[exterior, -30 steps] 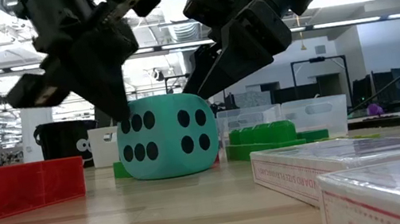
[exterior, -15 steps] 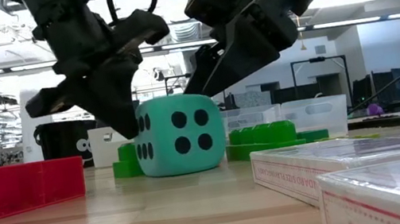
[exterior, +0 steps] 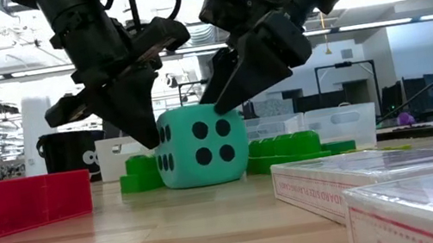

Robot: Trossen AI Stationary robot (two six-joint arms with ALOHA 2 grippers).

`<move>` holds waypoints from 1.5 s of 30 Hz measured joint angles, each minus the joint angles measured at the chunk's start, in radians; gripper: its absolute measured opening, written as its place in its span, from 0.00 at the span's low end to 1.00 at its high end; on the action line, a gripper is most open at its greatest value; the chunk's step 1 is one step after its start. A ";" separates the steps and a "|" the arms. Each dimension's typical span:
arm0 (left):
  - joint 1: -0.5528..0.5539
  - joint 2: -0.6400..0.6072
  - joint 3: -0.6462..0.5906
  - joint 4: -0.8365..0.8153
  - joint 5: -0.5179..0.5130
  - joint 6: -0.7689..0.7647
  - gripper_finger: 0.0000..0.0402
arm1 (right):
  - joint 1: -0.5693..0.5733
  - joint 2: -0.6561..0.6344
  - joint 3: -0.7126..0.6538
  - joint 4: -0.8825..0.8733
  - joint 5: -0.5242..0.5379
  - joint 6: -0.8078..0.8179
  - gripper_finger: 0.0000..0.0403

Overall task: Pick & Place Toys
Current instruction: Put the blue dice into the black transparent bin

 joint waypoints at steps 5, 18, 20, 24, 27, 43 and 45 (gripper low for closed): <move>0.000 0.000 0.000 0.008 0.000 0.000 0.00 | 0.001 0.000 0.000 -0.002 0.037 0.000 0.99; 0.000 0.000 0.000 0.019 0.003 0.001 0.00 | -0.001 0.008 0.001 -0.031 -0.042 -0.003 0.99; 0.000 0.000 0.000 0.018 0.003 0.001 0.00 | -0.002 0.007 0.002 -0.048 -0.057 -0.004 0.99; 0.000 0.000 0.000 0.016 0.003 0.003 0.00 | -0.001 0.007 0.004 -0.070 -0.068 -0.005 0.99; 0.000 0.000 0.000 0.026 0.003 0.043 0.00 | -0.002 0.006 0.004 -0.075 -0.082 -0.002 0.99; 0.002 -0.002 0.000 0.049 -0.062 0.109 0.00 | -0.010 0.007 0.002 -0.119 -0.121 0.036 0.99; 0.009 -0.002 0.000 0.038 -0.065 0.109 0.00 | -0.010 0.007 0.002 -0.127 -0.137 0.056 0.99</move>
